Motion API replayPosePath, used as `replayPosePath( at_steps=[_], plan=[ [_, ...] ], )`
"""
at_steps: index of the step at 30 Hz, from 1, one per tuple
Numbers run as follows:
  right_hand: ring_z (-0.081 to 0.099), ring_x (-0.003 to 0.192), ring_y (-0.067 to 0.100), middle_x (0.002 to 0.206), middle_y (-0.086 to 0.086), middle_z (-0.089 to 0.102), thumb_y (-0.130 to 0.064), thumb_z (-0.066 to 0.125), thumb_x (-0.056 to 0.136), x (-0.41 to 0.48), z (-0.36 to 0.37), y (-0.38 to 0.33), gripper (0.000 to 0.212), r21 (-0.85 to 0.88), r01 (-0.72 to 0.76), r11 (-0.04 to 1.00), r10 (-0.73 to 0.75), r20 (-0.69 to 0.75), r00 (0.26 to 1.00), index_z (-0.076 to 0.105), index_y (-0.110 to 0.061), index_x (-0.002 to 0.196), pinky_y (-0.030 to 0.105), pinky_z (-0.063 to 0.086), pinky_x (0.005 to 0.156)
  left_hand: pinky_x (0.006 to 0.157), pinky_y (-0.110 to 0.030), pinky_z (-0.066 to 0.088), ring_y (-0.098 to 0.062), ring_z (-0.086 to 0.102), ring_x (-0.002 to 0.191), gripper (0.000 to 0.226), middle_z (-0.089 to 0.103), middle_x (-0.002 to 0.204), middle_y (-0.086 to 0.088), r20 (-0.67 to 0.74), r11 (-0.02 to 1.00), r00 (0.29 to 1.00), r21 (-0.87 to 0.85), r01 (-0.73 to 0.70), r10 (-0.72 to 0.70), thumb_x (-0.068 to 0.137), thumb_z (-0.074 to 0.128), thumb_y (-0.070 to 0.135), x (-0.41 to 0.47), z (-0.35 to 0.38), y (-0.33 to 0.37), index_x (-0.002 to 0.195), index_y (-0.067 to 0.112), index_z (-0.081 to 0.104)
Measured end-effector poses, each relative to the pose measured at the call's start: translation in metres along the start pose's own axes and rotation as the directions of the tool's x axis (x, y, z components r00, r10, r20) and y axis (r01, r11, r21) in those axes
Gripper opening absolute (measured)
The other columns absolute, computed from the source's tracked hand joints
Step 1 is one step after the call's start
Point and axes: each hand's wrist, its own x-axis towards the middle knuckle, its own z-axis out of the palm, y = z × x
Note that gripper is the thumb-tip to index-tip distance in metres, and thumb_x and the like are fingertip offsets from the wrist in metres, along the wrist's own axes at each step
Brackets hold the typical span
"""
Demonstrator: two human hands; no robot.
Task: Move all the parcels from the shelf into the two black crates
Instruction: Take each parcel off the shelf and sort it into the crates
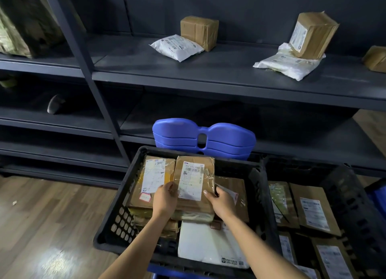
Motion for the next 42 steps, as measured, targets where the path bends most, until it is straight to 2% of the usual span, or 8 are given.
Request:
replayPosePath(
  at_steps=[3,5,7,9,14,26,33,42],
  plan=[
    [0.056,0.121,0.019,0.134,0.001,0.058,-0.041,0.054,0.094,-0.004,0.001,0.000,0.050,-0.142,0.045,0.989,-0.045,0.004,0.999,0.045,-0.016,0.137,0.026,0.045,0.092,0.091,-0.032,0.049,-0.023,0.057,0.111,0.037,0.057,0.127,-0.009,-0.026,0.998,0.998,0.025,-0.055,0.056,0.096,0.051,0.013,-0.008,0.000,-0.001,0.133,0.010,0.050],
    [0.026,0.144,0.019,0.159,0.001,0.019,-0.049,0.044,0.096,-0.012,-0.001,0.001,0.074,-0.351,0.117,0.929,-0.126,-0.003,0.992,0.012,-0.014,0.153,0.029,0.033,0.107,0.100,-0.033,0.044,-0.024,0.046,0.126,0.043,0.047,0.140,-0.009,-0.054,0.980,0.982,0.096,-0.174,0.179,0.097,0.047,0.015,-0.018,0.002,-0.003,0.139,0.011,0.040],
    [-0.007,0.148,0.014,0.159,-0.005,-0.014,-0.054,0.030,0.098,-0.017,-0.002,0.002,0.076,-0.557,0.271,0.785,-0.298,0.044,0.953,-0.007,-0.018,0.153,0.028,0.013,0.116,0.119,-0.038,0.022,-0.026,0.011,0.148,0.057,0.015,0.160,-0.007,0.055,0.910,0.951,0.279,-0.306,0.303,0.101,0.036,0.025,-0.028,0.006,-0.004,0.153,0.012,0.016],
    [-0.022,0.144,0.013,0.156,-0.005,-0.023,-0.053,0.021,0.100,-0.020,-0.002,0.003,0.070,-0.672,0.394,0.627,-0.402,0.153,0.903,-0.011,-0.019,0.152,0.027,-0.006,0.116,0.122,-0.037,-0.004,-0.024,-0.020,0.146,0.061,-0.017,0.158,-0.004,0.234,0.780,0.904,0.456,-0.427,0.358,0.103,0.021,0.035,-0.035,0.013,-0.005,0.151,0.013,-0.010],
    [-0.025,0.142,0.017,0.158,0.003,-0.019,-0.044,0.018,0.102,-0.016,0.001,0.005,0.064,-0.770,0.449,0.454,-0.373,0.294,0.880,-0.009,-0.014,0.151,0.031,-0.012,0.115,0.120,-0.036,-0.012,-0.025,-0.023,0.144,0.062,-0.021,0.157,-0.009,0.385,0.624,0.856,0.587,-0.515,0.345,0.103,0.010,0.041,-0.038,0.025,-0.007,0.149,0.008,-0.014],
    [-0.016,0.146,0.018,0.158,0.000,-0.018,-0.047,0.020,0.101,-0.033,-0.015,-0.013,0.066,-0.761,0.407,0.505,-0.336,0.261,0.905,-0.008,-0.016,0.152,0.033,-0.008,0.116,0.122,-0.038,-0.002,-0.026,-0.008,0.148,0.066,-0.006,0.161,-0.012,0.461,0.573,0.850,0.635,-0.518,0.257,0.102,0.016,0.044,-0.031,-0.002,0.024,0.152,0.005,-0.001],
    [0.026,0.143,0.018,0.156,0.001,0.028,-0.036,0.035,0.098,-0.060,-0.066,-0.054,0.054,-0.741,0.358,0.568,-0.401,0.131,0.907,0.028,-0.018,0.149,0.036,0.032,0.113,0.120,-0.034,0.004,-0.021,0.005,0.149,0.063,0.009,0.161,-0.005,0.434,0.592,0.818,0.566,-0.574,0.378,0.100,0.020,0.047,-0.027,-0.037,0.067,0.153,0.012,0.013],
    [0.034,0.137,0.020,0.149,0.005,0.039,-0.033,0.043,0.098,-0.058,-0.172,-0.105,0.052,-0.810,0.319,0.492,-0.581,-0.033,0.813,0.036,-0.010,0.145,0.030,0.027,0.112,0.120,-0.033,0.010,-0.021,0.026,0.143,0.056,0.030,0.155,-0.006,0.308,0.505,0.715,0.539,-0.675,0.628,0.100,0.032,0.039,-0.012,-0.069,0.172,0.147,0.008,0.030]
  ],
)
